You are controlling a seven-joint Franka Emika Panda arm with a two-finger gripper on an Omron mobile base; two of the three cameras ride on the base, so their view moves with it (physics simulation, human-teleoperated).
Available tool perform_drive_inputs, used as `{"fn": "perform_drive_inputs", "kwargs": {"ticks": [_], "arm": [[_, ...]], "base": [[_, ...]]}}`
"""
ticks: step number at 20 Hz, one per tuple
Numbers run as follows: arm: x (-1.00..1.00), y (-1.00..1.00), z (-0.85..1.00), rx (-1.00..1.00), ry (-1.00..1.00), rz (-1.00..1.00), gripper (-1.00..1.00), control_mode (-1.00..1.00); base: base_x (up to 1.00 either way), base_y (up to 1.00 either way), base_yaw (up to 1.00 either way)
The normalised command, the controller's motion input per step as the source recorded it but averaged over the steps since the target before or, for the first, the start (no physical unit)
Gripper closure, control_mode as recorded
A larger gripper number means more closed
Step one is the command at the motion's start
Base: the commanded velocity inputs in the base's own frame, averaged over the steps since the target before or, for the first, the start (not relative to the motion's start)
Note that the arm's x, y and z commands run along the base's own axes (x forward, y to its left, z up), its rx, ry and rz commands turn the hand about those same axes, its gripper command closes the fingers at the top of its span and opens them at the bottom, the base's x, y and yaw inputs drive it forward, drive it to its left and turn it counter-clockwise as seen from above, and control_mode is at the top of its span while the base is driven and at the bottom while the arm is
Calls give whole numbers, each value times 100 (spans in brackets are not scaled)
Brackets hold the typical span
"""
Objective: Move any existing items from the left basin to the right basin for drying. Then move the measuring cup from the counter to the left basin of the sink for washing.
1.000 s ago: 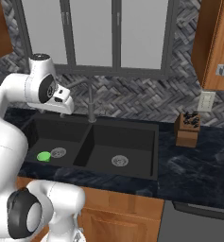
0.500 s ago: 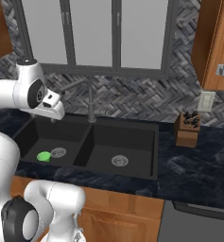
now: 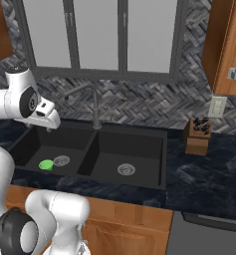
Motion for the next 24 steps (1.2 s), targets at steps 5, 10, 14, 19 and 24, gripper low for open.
{"fn": "perform_drive_inputs", "kwargs": {"ticks": [5, 10, 14, 19, 24], "arm": [[0, 31, -15, 0, 7, 0, -100, -100], [0, 22, -14, 0, 8, 0, -100, -100], [1, 20, -18, 0, 5, 0, -100, -100], [14, 15, -21, 0, 3, 0, -100, -100], [29, 13, -24, 0, 3, 0, -100, -100]], "base": [[0, 0, 0], [0, 0, 0], [0, 0, 0], [0, 0, 0], [0, 0, 0]]}}
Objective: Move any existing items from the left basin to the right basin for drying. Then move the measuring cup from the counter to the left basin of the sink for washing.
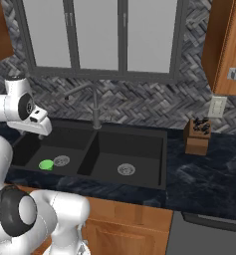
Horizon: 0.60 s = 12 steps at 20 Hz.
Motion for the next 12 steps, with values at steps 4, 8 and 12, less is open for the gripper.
{"fn": "perform_drive_inputs", "kwargs": {"ticks": [4, 8, 12], "arm": [[32, 16, -30, 0, 5, 0, -100, -100], [32, 15, -33, 0, 8, 0, -100, -100], [34, 15, -39, 0, 9, 0, -100, -100]], "base": [[0, 0, 0], [0, 0, 0], [0, 0, 0]]}}
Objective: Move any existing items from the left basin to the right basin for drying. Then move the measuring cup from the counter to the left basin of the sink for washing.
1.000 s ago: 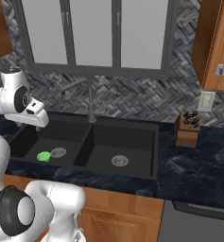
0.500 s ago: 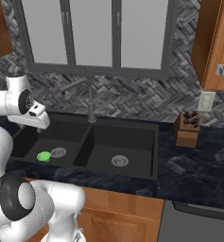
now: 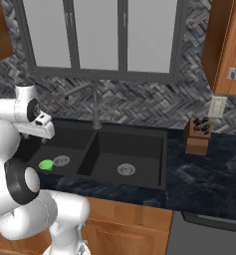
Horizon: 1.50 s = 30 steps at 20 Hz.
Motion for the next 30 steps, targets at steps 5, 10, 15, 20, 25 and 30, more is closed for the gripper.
{"fn": "perform_drive_inputs", "kwargs": {"ticks": [5, 10, 15, 20, 25, 30], "arm": [[35, 12, -38, -1, 10, 0, -100, -100], [31, 6, -34, -3, 10, 0, -100, -100], [25, 3, -32, -4, 10, 0, -100, -100], [16, 6, -29, -4, 10, 0, -100, -100], [16, 6, -25, -3, 11, 0, -100, -100], [23, 4, -22, -2, 10, 0, -100, -100]], "base": [[0, 0, 0], [0, 0, 0], [0, 0, 0], [0, 0, 0], [0, 0, 0], [0, 0, 0]]}}
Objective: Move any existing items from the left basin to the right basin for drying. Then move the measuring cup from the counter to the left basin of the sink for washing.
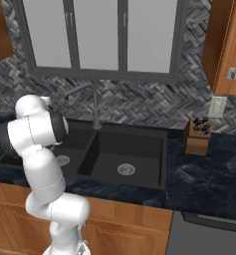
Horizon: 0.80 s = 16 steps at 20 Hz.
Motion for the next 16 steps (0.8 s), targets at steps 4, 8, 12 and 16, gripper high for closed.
{"fn": "perform_drive_inputs", "kwargs": {"ticks": [4, 8, 12, 16], "arm": [[24, 4, -23, -1, 9, 0, -100, -100], [21, 5, -23, -1, 7, 0, -100, -100], [18, 8, -22, -2, 5, 0, -100, -100], [15, 11, -24, -3, 1, 0, -100, -100]], "base": [[0, 0, 0], [0, 0, 0], [0, 0, 0], [0, 0, 0]]}}
